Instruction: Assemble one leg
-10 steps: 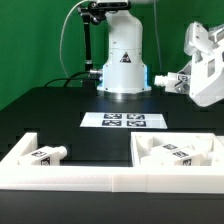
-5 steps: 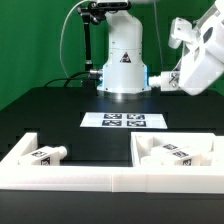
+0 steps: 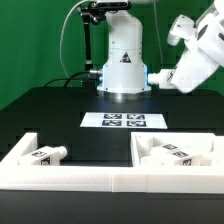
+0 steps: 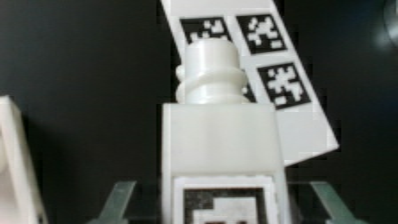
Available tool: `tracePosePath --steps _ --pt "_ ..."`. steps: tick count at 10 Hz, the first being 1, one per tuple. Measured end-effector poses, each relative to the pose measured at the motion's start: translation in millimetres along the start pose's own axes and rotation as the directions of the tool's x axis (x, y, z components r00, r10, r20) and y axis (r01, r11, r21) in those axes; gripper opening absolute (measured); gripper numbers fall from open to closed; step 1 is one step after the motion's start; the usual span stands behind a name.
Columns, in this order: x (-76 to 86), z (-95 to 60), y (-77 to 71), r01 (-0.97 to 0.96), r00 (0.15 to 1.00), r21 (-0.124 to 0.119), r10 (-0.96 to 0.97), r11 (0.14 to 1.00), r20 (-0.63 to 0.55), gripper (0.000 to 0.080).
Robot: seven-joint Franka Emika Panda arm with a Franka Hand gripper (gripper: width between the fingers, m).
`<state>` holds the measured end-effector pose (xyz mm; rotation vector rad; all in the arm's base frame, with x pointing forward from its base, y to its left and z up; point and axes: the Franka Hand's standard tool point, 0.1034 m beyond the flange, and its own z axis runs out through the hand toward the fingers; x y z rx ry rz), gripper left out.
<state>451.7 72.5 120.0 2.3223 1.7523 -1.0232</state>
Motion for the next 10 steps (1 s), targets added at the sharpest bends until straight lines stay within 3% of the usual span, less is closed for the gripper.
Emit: tracePosePath --steps 1,2,3,5,7,8,9,10 --pt "-6.8 -0.1 -5.1 -0.115 0.993 0.042 0.116 0.993 -0.027 0.0281" --pt "-5.4 -0.7 -7.0 -0.176 0.980 0.107 0.185 0.978 -0.075 0.0281" --pt "-6.2 -2.4 -4.2 -0.200 0.969 0.152 0.218 0.968 -0.115 0.0281" --pt "-8.3 -4.4 7.0 -0.210 0.941 0.125 0.235 0.970 -0.244 0.0281" --pt "-13.7 -2.2 12.3 -0.241 0.891 0.127 0.271 0.962 -0.365 0.0281" --pt "-9.5 -2.7 11.8 -0.302 0.848 0.208 0.362 0.930 -0.388 0.0281" --pt "-1.3 -8.0 17.5 -0.315 0.806 0.271 0.408 0.909 -0.429 0.0281" --pt "3.9 -13.9 26.9 -0.303 0.772 0.297 0.416 0.906 -0.481 0.0281"
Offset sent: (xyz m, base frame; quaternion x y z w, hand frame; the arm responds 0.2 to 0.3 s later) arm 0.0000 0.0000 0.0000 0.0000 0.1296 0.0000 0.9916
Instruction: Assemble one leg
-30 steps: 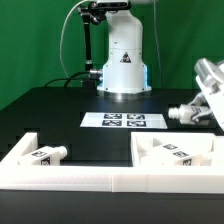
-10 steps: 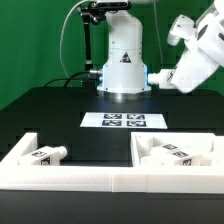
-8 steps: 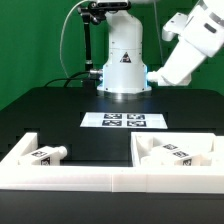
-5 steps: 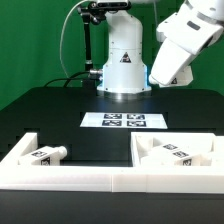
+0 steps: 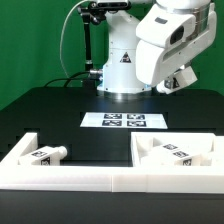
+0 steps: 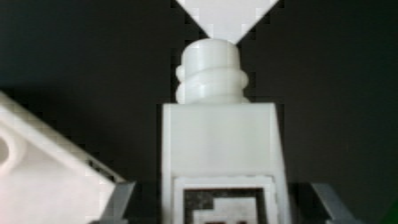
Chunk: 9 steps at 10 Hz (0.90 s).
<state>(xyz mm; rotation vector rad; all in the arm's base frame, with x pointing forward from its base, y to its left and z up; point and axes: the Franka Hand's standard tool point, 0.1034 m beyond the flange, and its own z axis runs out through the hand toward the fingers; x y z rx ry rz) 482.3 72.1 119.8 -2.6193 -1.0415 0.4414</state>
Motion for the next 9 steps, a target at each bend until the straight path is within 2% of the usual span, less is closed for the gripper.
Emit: tracePosePath --steps 4,5,6,7,8,9 --pt "-6.3 -1.4 21.6 -0.024 0.979 -0.057 0.012 0.998 -0.204 0.0281" --pt "-7.3 -0.7 24.5 -0.044 0.973 -0.052 0.031 0.998 -0.230 0.0281" --pt "-3.0 -1.3 26.7 -0.098 0.955 -0.009 0.092 0.995 -0.282 0.0281" --pt "5.4 -5.8 32.9 -0.126 0.937 -0.020 0.112 0.992 -0.332 0.0281" --pt "14.9 -13.2 38.2 -0.122 0.919 -0.079 0.083 0.989 -0.386 0.0281" --pt "7.7 -9.0 42.8 -0.121 0.900 -0.094 0.069 0.988 -0.430 0.0281"
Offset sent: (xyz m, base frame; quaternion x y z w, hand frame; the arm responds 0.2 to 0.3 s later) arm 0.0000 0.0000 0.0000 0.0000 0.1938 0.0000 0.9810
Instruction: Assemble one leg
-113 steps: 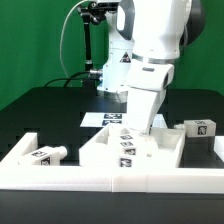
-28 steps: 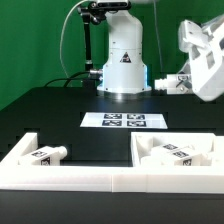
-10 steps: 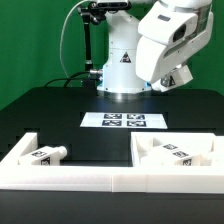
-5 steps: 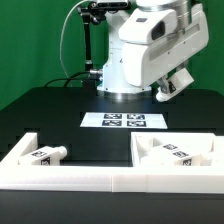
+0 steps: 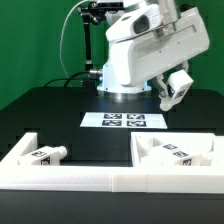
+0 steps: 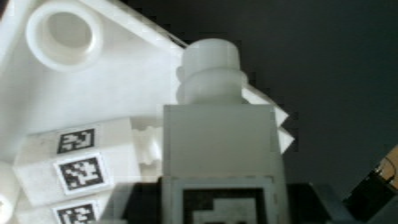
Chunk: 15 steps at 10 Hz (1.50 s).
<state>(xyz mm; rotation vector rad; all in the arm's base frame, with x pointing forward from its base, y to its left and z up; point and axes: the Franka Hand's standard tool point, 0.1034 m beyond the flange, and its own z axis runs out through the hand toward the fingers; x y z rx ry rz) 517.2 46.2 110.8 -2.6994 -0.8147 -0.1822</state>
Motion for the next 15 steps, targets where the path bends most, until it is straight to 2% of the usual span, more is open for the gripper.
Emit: tracePosePath --steps 2,3,4,6,8,10,13,14,15 --pt "-11.7 -1.1 17.3 -0.007 0.996 -0.052 0.002 0.999 -0.089 0.0281" --pt "-14.2 -1.3 19.9 -0.042 0.994 -0.057 0.036 0.997 -0.103 0.0281" --pt "-3.2 -3.2 13.0 -0.187 0.979 -0.029 0.184 0.982 -0.086 0.0281" --pt "38.1 -10.9 15.1 -0.199 0.977 -0.051 0.194 0.979 -0.087 0.0281" --pt "77.8 -20.8 9.0 -0.205 0.975 -0.080 0.197 0.975 -0.102 0.0281" --pt "70.4 -17.9 13.0 -0.208 0.975 -0.081 0.200 0.975 -0.095 0.0281" --pt "69.9 -17.8 10.4 -0.255 0.964 -0.077 0.247 0.964 -0.099 0.0281" --pt "85.1 -20.5 6.8 -0.283 0.955 -0.077 0.274 0.956 -0.112 0.0281" --pt "109.8 -23.1 6.0 -0.266 0.960 -0.085 0.256 0.960 -0.116 0.0281"
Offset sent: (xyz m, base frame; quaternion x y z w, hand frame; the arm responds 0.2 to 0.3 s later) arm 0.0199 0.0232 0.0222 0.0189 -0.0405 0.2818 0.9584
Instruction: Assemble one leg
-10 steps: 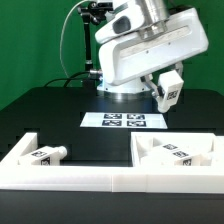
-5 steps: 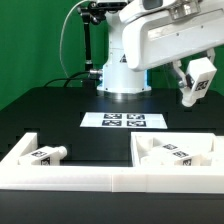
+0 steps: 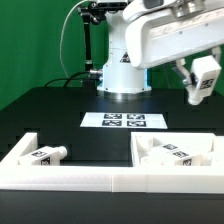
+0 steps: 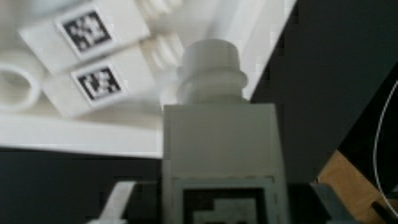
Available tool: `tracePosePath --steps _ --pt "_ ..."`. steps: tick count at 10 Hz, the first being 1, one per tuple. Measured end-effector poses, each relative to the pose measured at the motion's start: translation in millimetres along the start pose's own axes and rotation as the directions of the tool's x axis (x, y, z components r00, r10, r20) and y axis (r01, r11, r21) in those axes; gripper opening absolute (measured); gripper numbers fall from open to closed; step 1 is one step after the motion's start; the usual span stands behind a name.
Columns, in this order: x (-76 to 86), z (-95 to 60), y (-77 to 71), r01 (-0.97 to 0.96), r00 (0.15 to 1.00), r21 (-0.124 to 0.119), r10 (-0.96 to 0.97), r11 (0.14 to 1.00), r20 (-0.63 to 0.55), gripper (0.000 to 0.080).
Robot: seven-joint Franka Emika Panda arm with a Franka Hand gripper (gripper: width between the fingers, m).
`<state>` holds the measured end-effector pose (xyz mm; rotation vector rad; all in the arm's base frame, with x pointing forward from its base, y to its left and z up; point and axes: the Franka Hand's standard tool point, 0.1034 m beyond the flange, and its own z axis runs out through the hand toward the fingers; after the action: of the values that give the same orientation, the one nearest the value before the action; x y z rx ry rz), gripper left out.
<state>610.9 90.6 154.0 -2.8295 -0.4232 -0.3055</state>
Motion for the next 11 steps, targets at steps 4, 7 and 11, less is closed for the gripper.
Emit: tracePosePath --steps 4,7,11 --pt "41.4 2.1 -15.8 -0.003 0.999 -0.050 0.000 0.999 -0.045 0.0281" --pt "42.2 3.3 -0.9 -0.061 0.979 -0.108 0.038 0.992 -0.202 0.0281" --pt "21.3 22.2 38.5 -0.082 0.898 -0.243 -0.034 0.967 -0.439 0.0281"
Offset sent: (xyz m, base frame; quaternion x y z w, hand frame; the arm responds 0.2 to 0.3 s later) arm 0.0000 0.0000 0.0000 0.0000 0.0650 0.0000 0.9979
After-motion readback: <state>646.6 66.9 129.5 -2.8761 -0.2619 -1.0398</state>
